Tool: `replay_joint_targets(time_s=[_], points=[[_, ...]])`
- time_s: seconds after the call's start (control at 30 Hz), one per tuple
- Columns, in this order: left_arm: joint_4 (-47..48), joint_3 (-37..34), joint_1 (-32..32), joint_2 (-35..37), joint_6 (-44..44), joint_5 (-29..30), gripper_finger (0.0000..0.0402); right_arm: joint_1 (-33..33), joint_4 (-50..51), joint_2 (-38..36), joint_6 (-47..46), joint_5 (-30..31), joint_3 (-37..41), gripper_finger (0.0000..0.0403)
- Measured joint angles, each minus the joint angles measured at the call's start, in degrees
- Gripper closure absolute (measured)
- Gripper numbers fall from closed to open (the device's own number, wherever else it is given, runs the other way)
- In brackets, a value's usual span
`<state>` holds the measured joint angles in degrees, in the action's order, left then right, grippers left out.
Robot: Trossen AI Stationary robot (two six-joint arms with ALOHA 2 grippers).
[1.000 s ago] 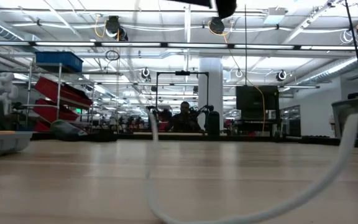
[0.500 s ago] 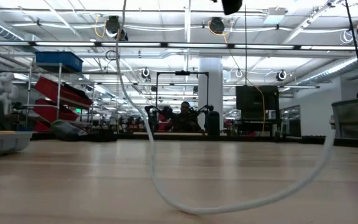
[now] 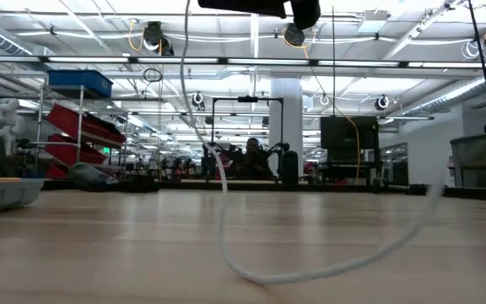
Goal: Coil cords
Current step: Coil the white cable wire into the spool
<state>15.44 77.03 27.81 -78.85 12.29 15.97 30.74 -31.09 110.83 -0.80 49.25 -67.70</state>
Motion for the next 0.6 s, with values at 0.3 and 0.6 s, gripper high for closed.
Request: replay_joint_targets(time_s=[0.3,0.6], points=[[0.02,0.0,0.0,0.0,0.04,-0.01,0.0395,-2.26,0.04,0.0,-0.27,-3.39,0.0,0.0304],[0.04,0.0,0.02,0.0,0.3,-0.02,0.0395,-2.41,-1.18,0.02,-0.04,-4.67,-0.02,0.0347]])
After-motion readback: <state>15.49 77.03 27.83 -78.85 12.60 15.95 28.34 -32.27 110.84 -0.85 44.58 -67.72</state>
